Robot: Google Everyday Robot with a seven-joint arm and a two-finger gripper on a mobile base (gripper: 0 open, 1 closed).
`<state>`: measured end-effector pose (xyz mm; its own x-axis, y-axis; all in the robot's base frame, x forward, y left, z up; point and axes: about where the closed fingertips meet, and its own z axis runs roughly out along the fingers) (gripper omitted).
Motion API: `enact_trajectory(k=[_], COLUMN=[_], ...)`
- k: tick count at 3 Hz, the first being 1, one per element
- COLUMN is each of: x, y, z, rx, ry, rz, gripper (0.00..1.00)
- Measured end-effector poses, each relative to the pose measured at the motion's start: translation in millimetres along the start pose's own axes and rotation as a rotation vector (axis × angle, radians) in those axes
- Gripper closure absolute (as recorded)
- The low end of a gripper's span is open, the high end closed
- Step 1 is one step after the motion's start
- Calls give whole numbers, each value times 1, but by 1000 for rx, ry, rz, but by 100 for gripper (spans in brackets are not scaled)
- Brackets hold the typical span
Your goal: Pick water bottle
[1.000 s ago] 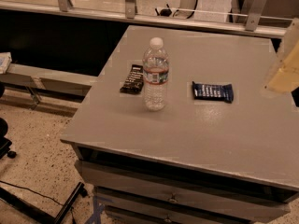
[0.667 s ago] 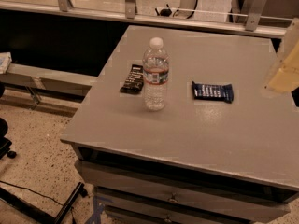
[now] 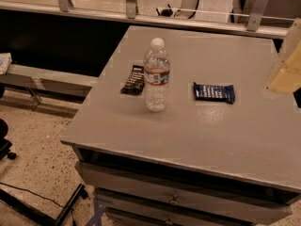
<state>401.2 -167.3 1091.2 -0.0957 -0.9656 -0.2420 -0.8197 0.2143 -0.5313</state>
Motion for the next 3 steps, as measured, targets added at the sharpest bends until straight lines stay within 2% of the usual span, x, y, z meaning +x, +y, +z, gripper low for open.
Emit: enact_trajectory(k=[3], x=[0], y=[0], z=[0], rx=[0], ry=[0], rz=[0], gripper=[0])
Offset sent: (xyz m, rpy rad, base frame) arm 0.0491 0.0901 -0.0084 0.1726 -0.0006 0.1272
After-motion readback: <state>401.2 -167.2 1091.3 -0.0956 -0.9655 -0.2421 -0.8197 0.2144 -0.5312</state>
